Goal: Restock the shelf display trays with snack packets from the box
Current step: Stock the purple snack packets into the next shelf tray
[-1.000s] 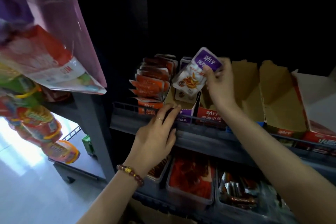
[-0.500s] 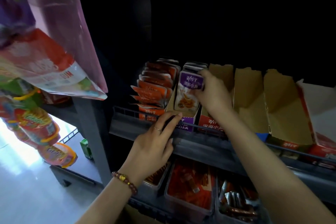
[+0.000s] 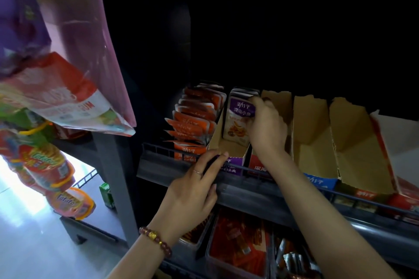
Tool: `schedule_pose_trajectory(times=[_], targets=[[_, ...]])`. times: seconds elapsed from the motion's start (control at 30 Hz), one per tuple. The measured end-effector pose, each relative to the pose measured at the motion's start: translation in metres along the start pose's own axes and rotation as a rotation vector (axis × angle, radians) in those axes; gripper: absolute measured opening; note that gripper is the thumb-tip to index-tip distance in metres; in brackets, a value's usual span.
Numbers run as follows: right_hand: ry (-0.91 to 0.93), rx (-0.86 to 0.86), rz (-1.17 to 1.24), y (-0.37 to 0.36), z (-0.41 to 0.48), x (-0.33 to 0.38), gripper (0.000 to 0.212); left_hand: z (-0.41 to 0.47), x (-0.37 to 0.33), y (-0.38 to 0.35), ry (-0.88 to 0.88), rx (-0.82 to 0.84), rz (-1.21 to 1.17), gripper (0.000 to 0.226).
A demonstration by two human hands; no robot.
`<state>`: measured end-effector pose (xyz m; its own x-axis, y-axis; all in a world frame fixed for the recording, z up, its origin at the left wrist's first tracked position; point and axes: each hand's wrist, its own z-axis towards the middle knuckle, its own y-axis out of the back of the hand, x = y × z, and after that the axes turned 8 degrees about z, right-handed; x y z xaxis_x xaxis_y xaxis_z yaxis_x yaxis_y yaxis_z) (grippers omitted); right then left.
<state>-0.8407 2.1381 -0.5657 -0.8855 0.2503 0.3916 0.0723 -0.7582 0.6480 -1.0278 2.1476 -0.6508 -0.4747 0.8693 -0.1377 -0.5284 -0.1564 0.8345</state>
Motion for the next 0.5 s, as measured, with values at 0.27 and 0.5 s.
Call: schedule_pose_trajectory(times=[0.27, 0.5], targets=[[-0.02, -0.046, -0.014, -0.0004, -0.0004, 0.0024, 0.034, 0.0005, -0.0015, 0.0018, 0.015, -0.001, 0.015, 0.069], [0.031, 0.084, 0.041, 0.0027, -0.0002, 0.0013, 0.032, 0.0008, -0.0024, 0.0011, 0.012, 0.007, 0.02, 0.072]])
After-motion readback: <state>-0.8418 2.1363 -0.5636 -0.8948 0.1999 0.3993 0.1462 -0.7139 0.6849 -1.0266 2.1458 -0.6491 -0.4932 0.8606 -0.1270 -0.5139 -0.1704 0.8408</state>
